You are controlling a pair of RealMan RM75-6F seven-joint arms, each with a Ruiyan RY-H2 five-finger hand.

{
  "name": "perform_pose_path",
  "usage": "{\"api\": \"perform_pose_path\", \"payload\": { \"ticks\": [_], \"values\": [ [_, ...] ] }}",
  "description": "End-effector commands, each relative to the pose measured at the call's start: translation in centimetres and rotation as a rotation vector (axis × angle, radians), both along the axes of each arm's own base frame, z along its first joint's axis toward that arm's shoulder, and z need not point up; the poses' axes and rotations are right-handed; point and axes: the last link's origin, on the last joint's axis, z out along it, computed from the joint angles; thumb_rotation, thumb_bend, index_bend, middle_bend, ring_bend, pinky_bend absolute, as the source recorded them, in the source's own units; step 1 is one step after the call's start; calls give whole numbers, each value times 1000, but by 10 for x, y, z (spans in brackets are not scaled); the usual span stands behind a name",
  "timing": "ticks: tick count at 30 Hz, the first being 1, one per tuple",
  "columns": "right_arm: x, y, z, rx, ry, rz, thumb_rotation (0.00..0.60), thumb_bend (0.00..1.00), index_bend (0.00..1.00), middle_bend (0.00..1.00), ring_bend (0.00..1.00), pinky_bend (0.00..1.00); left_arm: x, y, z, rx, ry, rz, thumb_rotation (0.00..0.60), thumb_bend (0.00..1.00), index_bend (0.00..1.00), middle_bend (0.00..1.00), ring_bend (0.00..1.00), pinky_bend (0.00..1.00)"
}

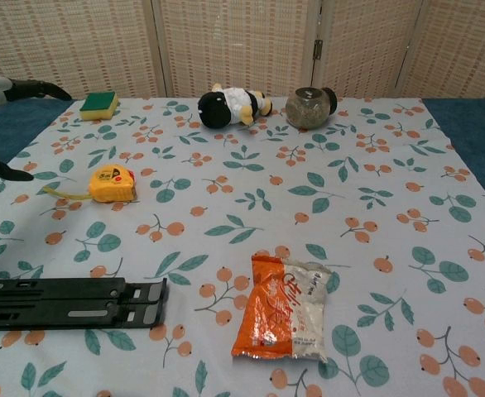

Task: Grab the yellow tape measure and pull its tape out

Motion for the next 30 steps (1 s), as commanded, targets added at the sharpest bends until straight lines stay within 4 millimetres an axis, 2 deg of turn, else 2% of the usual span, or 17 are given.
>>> {"api": "perform_pose_path", "payload": {
  "ticks": [1, 6, 18, 30],
  "values": [
    [-1, 1, 1, -1, -1, -1, 600, 332, 0, 0, 90, 0, 9, 19, -19, -31, -3, 22, 600, 192, 134, 119, 99, 0],
    [-1, 2, 1, -4, -3, -1, 600, 332, 0, 0, 92, 0, 11, 36, -41, -59, 30, 53, 600, 193, 116, 117, 87, 0],
    [0, -1, -2, 6, 1, 3, 600, 333, 0, 0, 95, 0, 18, 56, -76, -98, -6, 135, 600, 193, 126, 117, 91, 0],
    [-3, 1, -2, 5, -2, -16, 600, 331, 0, 0, 97, 0, 6, 76, -85, -66, 61, 188, 600, 200, 158, 117, 108, 0]
  ]
}}
